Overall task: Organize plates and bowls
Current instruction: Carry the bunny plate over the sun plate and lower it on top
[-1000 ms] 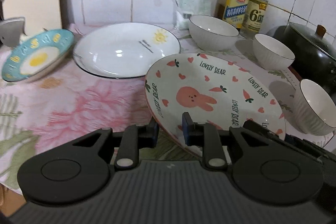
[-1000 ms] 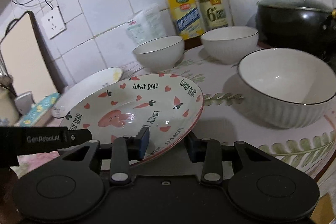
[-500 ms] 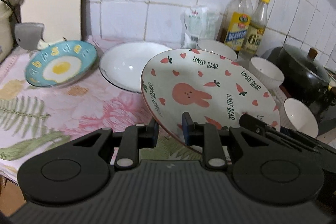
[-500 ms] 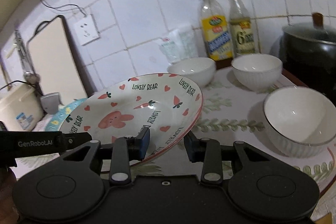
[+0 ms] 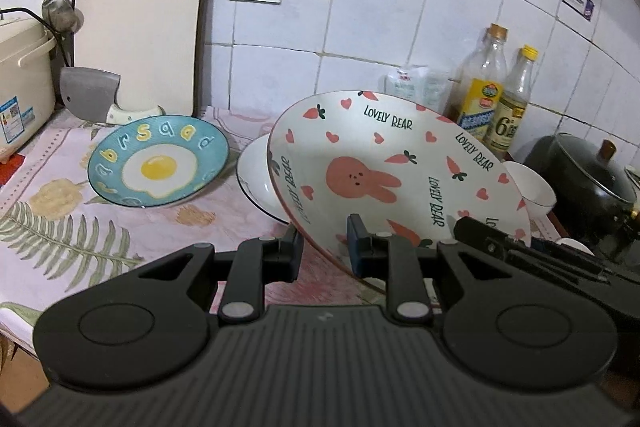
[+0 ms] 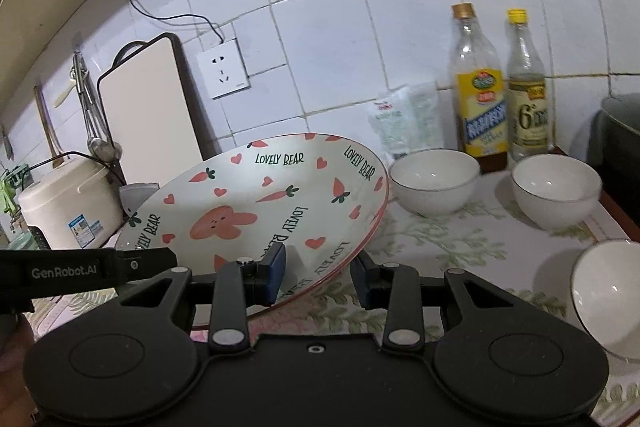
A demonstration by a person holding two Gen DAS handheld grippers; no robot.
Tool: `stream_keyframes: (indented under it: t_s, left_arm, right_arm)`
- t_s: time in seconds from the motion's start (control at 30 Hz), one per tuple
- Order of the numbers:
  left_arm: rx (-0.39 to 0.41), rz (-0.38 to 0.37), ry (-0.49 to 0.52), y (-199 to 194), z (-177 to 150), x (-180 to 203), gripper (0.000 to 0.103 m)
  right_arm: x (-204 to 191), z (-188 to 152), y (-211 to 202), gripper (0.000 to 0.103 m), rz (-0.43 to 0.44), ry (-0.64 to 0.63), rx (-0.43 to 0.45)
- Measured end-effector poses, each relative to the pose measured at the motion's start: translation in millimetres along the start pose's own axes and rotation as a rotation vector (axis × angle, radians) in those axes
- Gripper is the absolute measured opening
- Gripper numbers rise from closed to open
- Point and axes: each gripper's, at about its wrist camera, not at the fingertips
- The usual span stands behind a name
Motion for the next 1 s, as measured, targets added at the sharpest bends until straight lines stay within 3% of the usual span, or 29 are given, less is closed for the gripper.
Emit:
stream_keyframes:
  t_s: [0.27,0.53,1.0]
  left_arm:
    - [-0.011,0.015,-0.014,22.5,22.9,-18.0,0.021]
    - [-0.046,0.050,-0.021,73.2,36.0,-37.9,0.021]
    - [-0.202,-0.041,-0.168,135.3,29.1,-73.6,0.021]
  right_arm:
    - [-6.6,13.8,35.2,0.041,0.042,0.018,-0.019]
    - [-11.2,11.1,89.6,0.041,0.032,0.102,-0.073]
    - [-18.2,7.1,129.7,0.041,-0.075,0.052,-0.134]
Point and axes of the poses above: each gripper's, at about its wrist camera, not at the fingertips, and y roughly the way its jaws point, x to its right, z to its top, and after that the axes turned 7 degrees about -z, right-handed
